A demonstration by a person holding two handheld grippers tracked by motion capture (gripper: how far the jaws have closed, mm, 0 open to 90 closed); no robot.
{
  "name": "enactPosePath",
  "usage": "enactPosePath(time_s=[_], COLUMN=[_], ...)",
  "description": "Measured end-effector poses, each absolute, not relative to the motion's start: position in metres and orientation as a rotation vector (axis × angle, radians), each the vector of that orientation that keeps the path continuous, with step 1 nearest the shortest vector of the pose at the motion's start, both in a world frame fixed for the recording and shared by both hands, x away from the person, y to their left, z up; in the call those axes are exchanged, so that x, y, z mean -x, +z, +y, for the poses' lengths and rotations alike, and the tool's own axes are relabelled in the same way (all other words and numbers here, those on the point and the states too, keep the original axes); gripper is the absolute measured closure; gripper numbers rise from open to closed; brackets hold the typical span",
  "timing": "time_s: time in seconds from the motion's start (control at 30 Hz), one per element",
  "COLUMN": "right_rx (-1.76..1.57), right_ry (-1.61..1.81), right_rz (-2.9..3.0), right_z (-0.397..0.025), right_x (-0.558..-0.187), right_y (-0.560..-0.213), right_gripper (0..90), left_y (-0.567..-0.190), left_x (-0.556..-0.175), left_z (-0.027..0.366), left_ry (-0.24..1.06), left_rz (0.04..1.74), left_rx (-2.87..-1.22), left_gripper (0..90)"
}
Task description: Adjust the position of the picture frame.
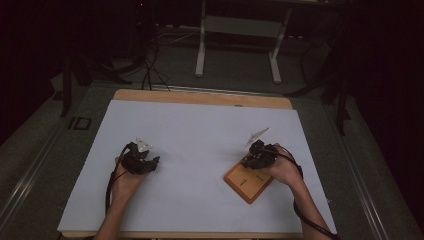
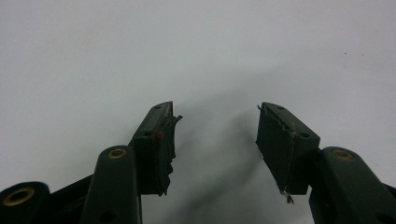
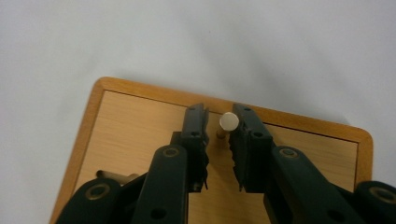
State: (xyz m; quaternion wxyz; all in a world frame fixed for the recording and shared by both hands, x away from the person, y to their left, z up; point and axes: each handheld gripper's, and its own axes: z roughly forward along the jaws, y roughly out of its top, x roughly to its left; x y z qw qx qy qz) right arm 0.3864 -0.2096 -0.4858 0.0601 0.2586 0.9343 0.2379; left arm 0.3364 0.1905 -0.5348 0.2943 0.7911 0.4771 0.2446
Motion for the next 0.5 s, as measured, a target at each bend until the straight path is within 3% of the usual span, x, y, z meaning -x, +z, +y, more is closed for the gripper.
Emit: enactPosePath(time_s=[0.5], right_rx=[-0.798], right_ry=[0.645], right_rz=[2.82], right_z=[-0.2023], right_x=[-0.3889], right_y=[-0.4893], right_gripper=[83.3], left_y=[-0.5348], left_x=[-0.3362], left_z=[0.19], left_ry=[0.655], left_rz=[1.27], left_rx=[-2.113], left_gripper=[46.5])
